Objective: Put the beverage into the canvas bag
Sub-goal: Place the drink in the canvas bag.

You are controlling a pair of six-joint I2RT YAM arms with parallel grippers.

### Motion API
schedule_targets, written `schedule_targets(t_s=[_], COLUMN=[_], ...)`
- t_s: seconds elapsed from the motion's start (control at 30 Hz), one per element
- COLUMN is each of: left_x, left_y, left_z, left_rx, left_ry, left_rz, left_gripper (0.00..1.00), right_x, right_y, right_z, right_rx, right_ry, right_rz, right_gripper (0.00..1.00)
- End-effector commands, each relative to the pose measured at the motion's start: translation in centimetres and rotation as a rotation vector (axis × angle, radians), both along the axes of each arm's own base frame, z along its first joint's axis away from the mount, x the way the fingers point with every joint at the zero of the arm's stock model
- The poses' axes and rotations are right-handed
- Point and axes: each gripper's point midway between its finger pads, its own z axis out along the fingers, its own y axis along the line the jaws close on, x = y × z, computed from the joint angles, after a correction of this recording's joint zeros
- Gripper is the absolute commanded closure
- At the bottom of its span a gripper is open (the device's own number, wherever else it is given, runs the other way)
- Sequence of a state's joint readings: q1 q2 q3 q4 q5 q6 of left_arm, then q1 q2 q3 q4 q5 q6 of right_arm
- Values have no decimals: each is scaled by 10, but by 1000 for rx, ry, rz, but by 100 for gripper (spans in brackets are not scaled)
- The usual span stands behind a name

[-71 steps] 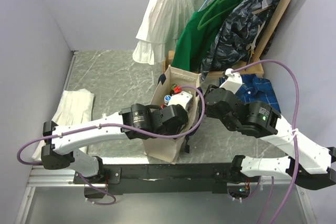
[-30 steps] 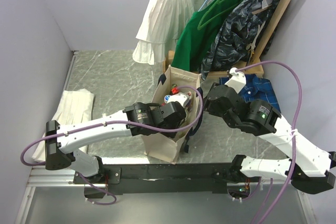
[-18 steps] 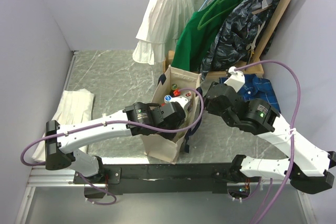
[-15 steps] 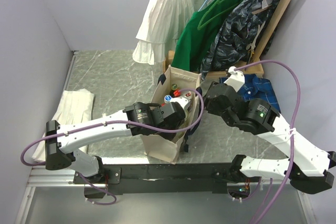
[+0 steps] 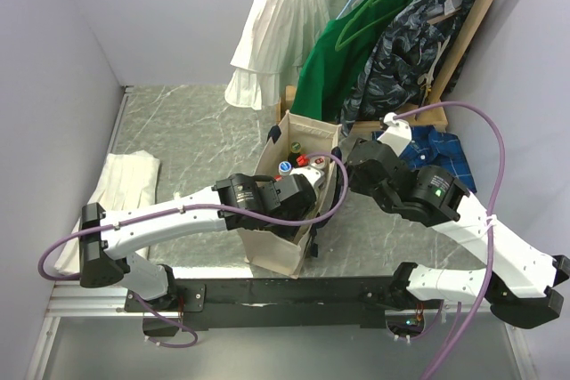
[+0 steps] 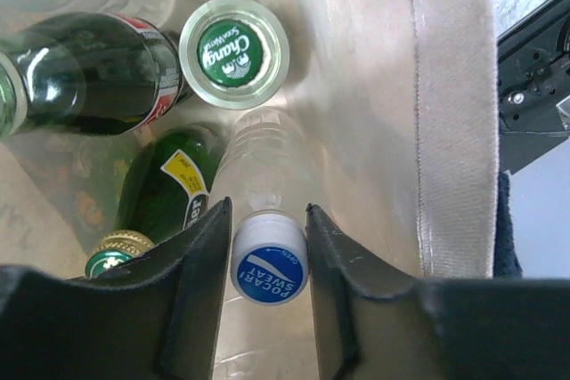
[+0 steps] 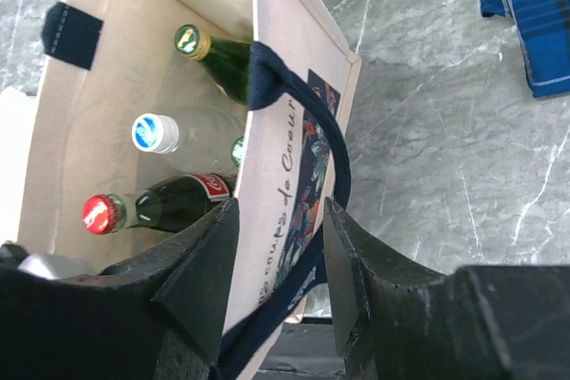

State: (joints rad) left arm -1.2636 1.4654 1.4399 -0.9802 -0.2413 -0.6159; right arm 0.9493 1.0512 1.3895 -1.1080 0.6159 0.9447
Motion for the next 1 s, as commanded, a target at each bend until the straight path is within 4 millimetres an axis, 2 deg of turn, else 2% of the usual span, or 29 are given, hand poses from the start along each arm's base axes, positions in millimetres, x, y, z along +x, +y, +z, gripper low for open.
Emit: schedule_targets(t_s=[0.0, 0.07, 0.17, 0.3, 0.97], left_x=[0, 0, 2, 4, 8], left_y=[8, 8, 10, 11, 10], left_z=[13, 15, 19, 31, 63], left_rx=[-2, -3, -11, -49, -109], left_ry=[-17, -19, -33, -53, -87], left_rz=[0, 3, 14, 18, 35], left_gripper=[51, 50, 42, 38, 34], right_x=[5, 5, 6, 6, 7], right_y=[-1, -1, -1, -1, 0], right_z=[5, 5, 5, 4, 0], right_rx=[19, 17, 18, 14, 12], right_ry=[-27, -26, -25, -23, -17], right_rz=[-16, -15, -17, -13, -9], right_gripper=[50, 50, 50, 50, 50])
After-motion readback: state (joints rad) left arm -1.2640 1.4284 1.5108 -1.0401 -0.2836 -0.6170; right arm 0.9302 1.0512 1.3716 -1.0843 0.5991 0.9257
